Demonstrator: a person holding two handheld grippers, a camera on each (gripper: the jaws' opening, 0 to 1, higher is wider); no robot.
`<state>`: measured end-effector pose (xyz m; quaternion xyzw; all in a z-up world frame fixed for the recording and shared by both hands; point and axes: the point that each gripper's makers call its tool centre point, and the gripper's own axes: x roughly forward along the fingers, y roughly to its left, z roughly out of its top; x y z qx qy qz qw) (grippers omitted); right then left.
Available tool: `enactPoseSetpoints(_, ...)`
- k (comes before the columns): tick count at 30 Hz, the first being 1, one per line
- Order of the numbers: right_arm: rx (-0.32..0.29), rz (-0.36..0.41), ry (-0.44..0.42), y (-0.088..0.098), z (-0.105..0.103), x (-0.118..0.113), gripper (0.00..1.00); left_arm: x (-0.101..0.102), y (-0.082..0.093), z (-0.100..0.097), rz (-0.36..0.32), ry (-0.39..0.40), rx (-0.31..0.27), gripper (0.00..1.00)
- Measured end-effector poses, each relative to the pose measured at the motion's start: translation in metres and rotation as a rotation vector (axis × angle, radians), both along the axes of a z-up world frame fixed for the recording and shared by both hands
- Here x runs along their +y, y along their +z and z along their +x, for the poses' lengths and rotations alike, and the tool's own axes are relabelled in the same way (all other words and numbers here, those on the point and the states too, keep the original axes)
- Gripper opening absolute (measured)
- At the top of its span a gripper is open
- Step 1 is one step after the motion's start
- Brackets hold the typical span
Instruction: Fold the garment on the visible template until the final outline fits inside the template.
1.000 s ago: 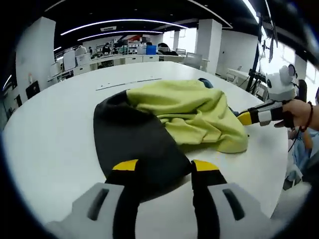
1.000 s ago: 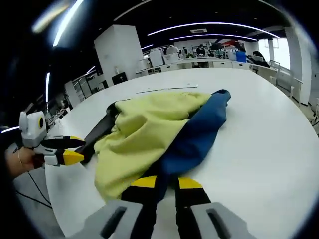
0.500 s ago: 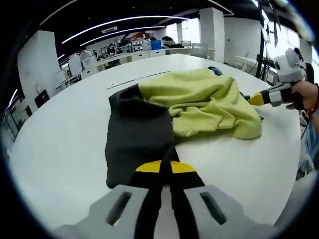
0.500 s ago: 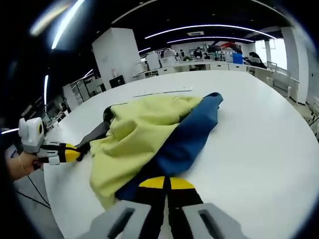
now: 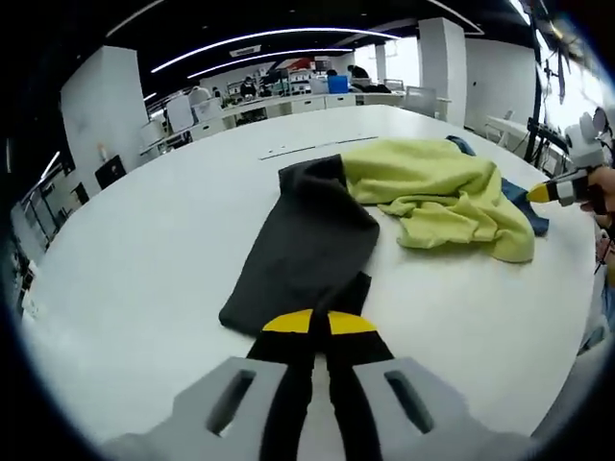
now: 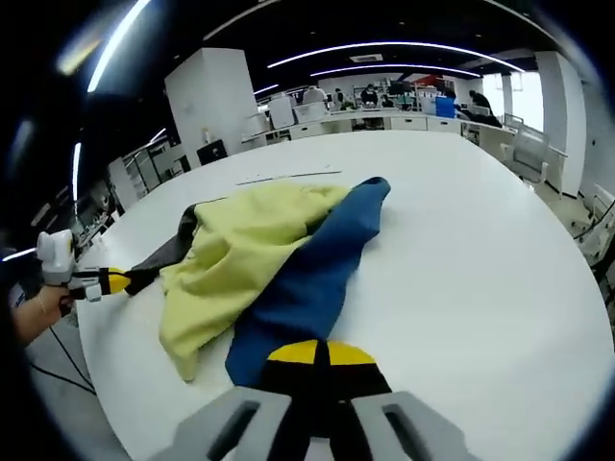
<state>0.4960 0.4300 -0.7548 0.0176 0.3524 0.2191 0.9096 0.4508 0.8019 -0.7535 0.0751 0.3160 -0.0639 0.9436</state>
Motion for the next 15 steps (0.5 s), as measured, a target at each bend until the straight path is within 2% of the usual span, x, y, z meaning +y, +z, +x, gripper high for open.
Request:
enactPoseSetpoints(6, 0.002, -0.035, -0.055, 0.001, 0.002, -0.028, 0.0, 0.023, 0.005, 0.001, -0.003, 0.069, -0.018, 0.0)
enactPoseSetpoints(9, 0.008, -0.059, -0.069, 0.0, 0.004, -0.041, 0.0, 0.033, 0.011, 0.005, -0.027, 0.099, -0.05, 0.0)
enactPoseSetpoints(15, 0.012, -0.111, -0.094, 0.002, 0.012, -0.069, 0.0, 0.055, 0.013, 0.006, -0.01, 0.152, -0.059, 0.0)
